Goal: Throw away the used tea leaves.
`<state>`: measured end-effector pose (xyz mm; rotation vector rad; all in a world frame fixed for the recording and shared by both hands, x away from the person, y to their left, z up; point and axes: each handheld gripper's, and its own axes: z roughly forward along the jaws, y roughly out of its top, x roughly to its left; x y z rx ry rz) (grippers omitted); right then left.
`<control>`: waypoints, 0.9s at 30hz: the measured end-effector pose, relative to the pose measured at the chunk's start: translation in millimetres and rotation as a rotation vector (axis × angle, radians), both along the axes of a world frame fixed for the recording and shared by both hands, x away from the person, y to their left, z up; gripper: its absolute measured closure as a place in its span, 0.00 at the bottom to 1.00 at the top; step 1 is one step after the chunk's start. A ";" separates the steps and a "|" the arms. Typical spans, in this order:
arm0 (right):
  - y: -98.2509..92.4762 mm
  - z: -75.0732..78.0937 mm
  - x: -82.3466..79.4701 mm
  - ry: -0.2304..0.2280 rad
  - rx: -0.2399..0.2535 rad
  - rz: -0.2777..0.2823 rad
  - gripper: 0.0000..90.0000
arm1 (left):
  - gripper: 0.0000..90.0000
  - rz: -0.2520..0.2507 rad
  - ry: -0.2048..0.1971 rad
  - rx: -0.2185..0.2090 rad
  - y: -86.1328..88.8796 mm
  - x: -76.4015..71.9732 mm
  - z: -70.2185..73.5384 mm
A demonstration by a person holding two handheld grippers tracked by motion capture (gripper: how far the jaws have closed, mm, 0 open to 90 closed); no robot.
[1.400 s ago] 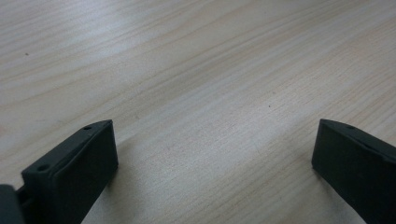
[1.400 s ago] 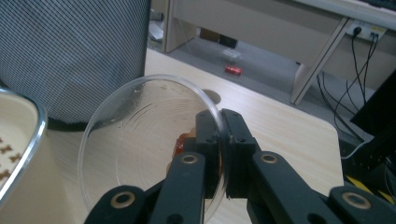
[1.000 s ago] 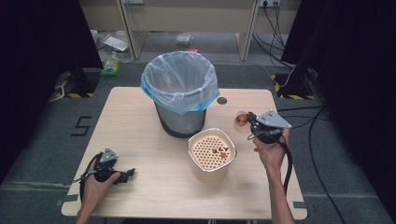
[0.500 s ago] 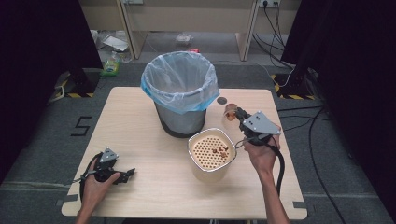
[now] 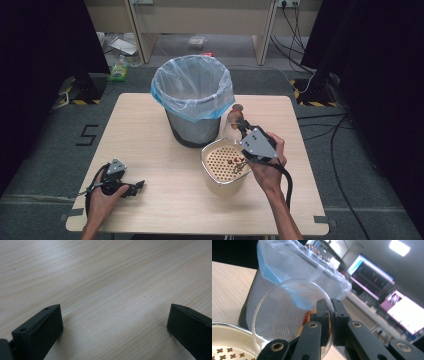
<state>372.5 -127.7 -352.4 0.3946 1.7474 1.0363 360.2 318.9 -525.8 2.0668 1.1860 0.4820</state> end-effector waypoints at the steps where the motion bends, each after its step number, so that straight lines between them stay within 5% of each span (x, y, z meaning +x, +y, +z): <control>1: 3.8 -5.3 -2.1 -0.045 -0.043 0.010 0.96 | 0.00 0.000 0.000 0.000 0.0 0.0 0.0; 9: 9.8 -13.7 -15.5 -0.174 -0.219 -0.029 0.97 | 0.00 -0.001 -0.001 -0.002 0.0 -0.1 -0.2; 11: 9.3 -14.6 -17.0 -0.191 -0.227 -0.041 0.97 | 0.00 -0.001 -0.001 -0.003 0.0 -0.1 -0.2; 12: 9.5 -15.3 -20.6 -0.239 -0.252 -0.042 0.97 | 0.00 -0.001 -0.001 -0.003 0.0 -0.2 -0.2; 15: 10.2 -17.6 -20.2 -0.263 -0.285 -0.053 0.97 | 0.00 -0.001 -0.001 -0.002 0.0 -0.2 -0.2; 19: 14.4 -27.3 -22.0 -0.356 -0.383 -0.070 0.97 | 0.00 0.000 -0.002 -0.003 0.0 -0.1 -0.2; 27: 13.1 -40.7 -14.9 -0.372 -0.460 -0.074 0.97 | 0.00 -0.001 -0.001 -0.003 0.0 -0.1 -0.2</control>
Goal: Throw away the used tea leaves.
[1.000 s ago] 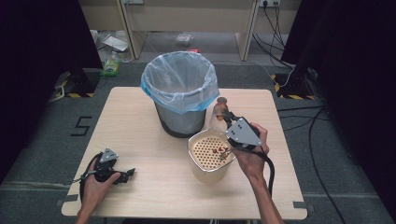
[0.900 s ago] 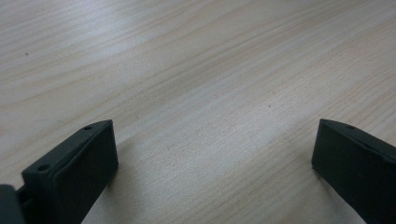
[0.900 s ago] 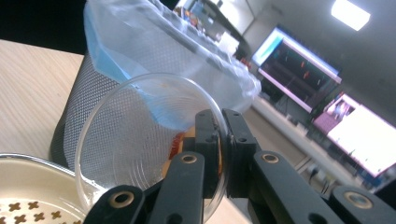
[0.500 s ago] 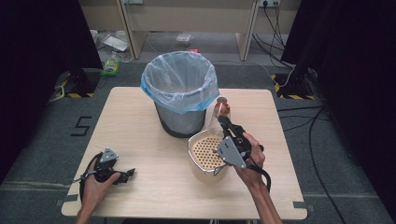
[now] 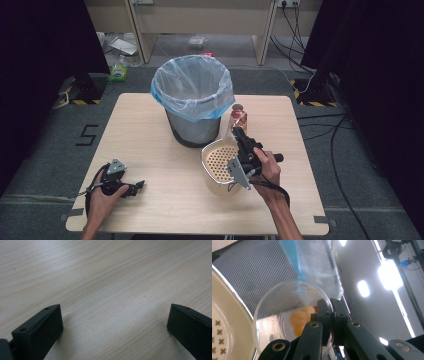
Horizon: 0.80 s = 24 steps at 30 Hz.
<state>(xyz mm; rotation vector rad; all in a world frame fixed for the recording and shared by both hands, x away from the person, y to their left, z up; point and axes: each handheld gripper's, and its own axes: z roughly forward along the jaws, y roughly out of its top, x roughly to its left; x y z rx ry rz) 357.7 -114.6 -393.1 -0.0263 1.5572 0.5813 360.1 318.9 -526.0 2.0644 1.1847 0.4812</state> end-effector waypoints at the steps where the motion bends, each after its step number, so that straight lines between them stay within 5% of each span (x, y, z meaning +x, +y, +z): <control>1: -1.5 -0.8 0.5 -0.007 -0.001 -0.003 0.97 | 0.00 0.000 0.000 0.000 0.0 0.0 0.0; 4: 0.9 -3.5 -4.8 -0.050 -0.034 0.008 0.97 | 0.00 0.000 0.000 0.000 0.0 0.0 0.0; 8: 0.7 -8.1 -1.4 -0.034 -0.037 -0.009 0.97 | 0.00 0.001 -0.001 0.000 -0.1 0.0 -0.1; 14: 3.8 -6.8 -7.8 -0.100 -0.069 0.012 0.97 | 0.00 0.000 0.000 0.000 0.0 0.0 0.0; 17: 3.1 -10.0 -2.3 -0.094 -0.099 0.015 0.97 | 0.00 0.000 0.000 0.000 0.0 0.0 0.0; 19: -2.2 -12.8 0.2 -0.072 -0.076 -0.004 0.97 | 0.00 0.000 0.000 0.000 0.0 0.0 0.0; 24: 1.5 -7.0 -9.7 -0.107 -0.082 0.018 0.97 | 0.00 0.000 0.000 0.000 0.0 0.0 0.0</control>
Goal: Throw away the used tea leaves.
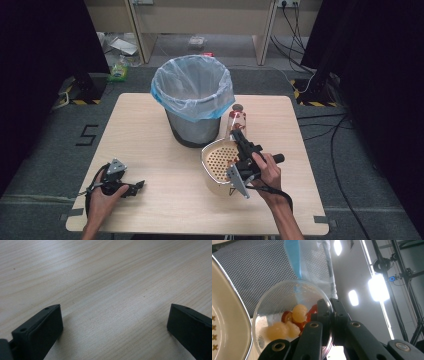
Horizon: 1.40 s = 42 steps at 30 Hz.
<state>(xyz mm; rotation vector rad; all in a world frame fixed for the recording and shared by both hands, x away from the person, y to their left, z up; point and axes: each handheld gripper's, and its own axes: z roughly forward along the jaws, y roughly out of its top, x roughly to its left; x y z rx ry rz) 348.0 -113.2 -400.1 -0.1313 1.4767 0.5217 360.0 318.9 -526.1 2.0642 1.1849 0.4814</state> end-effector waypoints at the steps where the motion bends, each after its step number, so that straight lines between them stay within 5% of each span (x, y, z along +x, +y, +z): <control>1: 1.4 1.5 -2.8 -0.012 -0.012 0.013 0.97 | 0.00 0.000 0.000 0.000 0.0 0.0 0.0; 13: 4.3 2.6 -7.3 -0.067 -0.037 0.039 0.97 | 0.00 0.003 0.001 0.002 0.0 -0.4 0.1; 15: 1.9 -3.3 -4.1 -0.027 0.034 0.017 0.97 | 0.00 0.003 0.000 0.002 0.0 -0.4 0.1; 16: 2.4 -1.4 -4.8 -0.052 -0.023 0.027 0.97 | 0.00 0.003 0.001 0.001 0.0 -0.4 0.1; 17: 3.0 -1.5 -5.8 -0.060 -0.028 0.031 0.97 | 0.00 0.003 0.001 0.001 0.0 -0.3 0.1; 22: 0.8 3.9 -7.5 -0.071 0.011 0.035 0.97 | 0.00 0.003 0.001 0.001 0.0 -0.4 0.1; 25: -0.3 1.3 -5.3 -0.061 0.000 0.027 0.97 | 0.00 0.003 0.001 0.001 0.0 -0.4 0.1; 30: 5.9 -5.6 -8.2 -0.110 -0.051 0.051 0.97 | 0.00 0.003 0.001 0.001 0.0 -0.4 0.1; 31: 6.2 -5.0 -8.5 -0.118 -0.031 0.059 0.97 | 0.00 0.003 0.001 0.001 0.0 -0.4 0.1; 37: 9.4 -8.0 -0.5 -0.094 -0.074 0.038 0.97 | 0.00 0.005 0.000 -0.002 -0.2 -0.4 0.0; 39: 8.3 -9.3 -4.3 -0.091 -0.029 0.066 0.97 | 0.00 0.003 0.001 0.001 0.0 -0.4 0.1; 40: 6.8 -6.4 0.0 -0.090 -0.065 0.046 0.97 | 0.00 0.005 0.000 -0.002 -0.2 -0.4 0.0; 41: 3.9 -9.3 3.0 -0.050 -0.002 0.017 0.97 | 0.00 0.004 0.001 0.001 0.0 -0.4 0.1; 42: 3.9 -9.3 3.0 -0.050 -0.002 0.017 0.97 | 0.00 0.004 0.001 0.001 0.0 -0.4 0.1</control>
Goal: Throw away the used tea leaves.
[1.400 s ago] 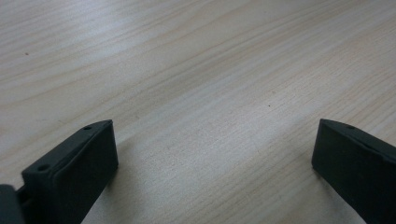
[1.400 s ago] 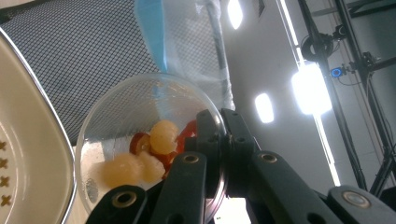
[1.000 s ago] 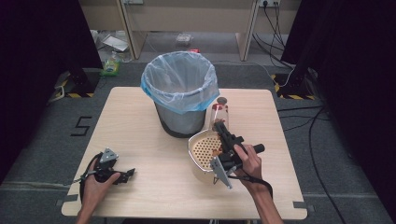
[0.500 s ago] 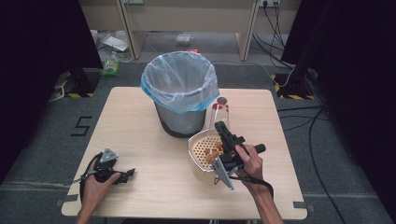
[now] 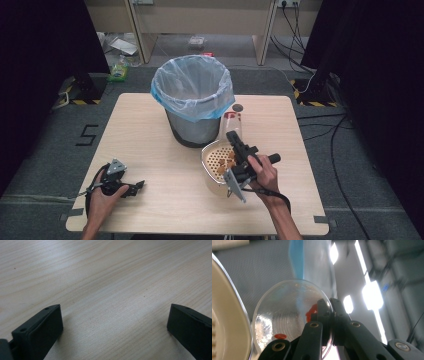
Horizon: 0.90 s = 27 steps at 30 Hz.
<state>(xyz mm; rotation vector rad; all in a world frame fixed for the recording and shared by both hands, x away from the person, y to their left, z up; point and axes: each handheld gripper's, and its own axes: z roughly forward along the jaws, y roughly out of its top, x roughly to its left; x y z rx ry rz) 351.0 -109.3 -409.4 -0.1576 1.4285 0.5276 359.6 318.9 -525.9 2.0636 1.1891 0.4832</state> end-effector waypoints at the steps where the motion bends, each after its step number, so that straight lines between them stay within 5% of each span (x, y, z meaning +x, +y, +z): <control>1: -0.2 3.7 -2.5 -0.006 -0.003 0.011 0.97 | 0.00 0.000 0.000 0.000 0.0 0.0 0.0; 5: -3.0 6.7 0.9 0.063 0.071 0.003 0.97 | 0.00 0.000 0.000 0.000 0.0 0.0 0.0; 10: -8.4 22.2 7.6 0.199 0.303 0.022 0.97 | 0.00 0.000 0.000 0.000 0.0 -0.1 0.0; 11: -8.4 22.2 7.6 0.199 0.303 0.022 0.97 | 0.00 0.000 0.000 0.000 0.0 -0.1 0.0; 18: -22.3 34.5 20.7 0.363 0.514 0.010 0.97 | 0.00 0.000 0.000 0.000 0.0 0.0 0.0; 23: -37.6 43.5 30.2 0.436 0.611 -0.015 0.97 | 0.00 0.000 0.000 0.000 0.0 0.0 0.0; 27: -45.8 57.4 37.7 0.441 0.673 -0.007 0.97 | 0.00 0.000 0.001 0.001 0.1 0.0 0.1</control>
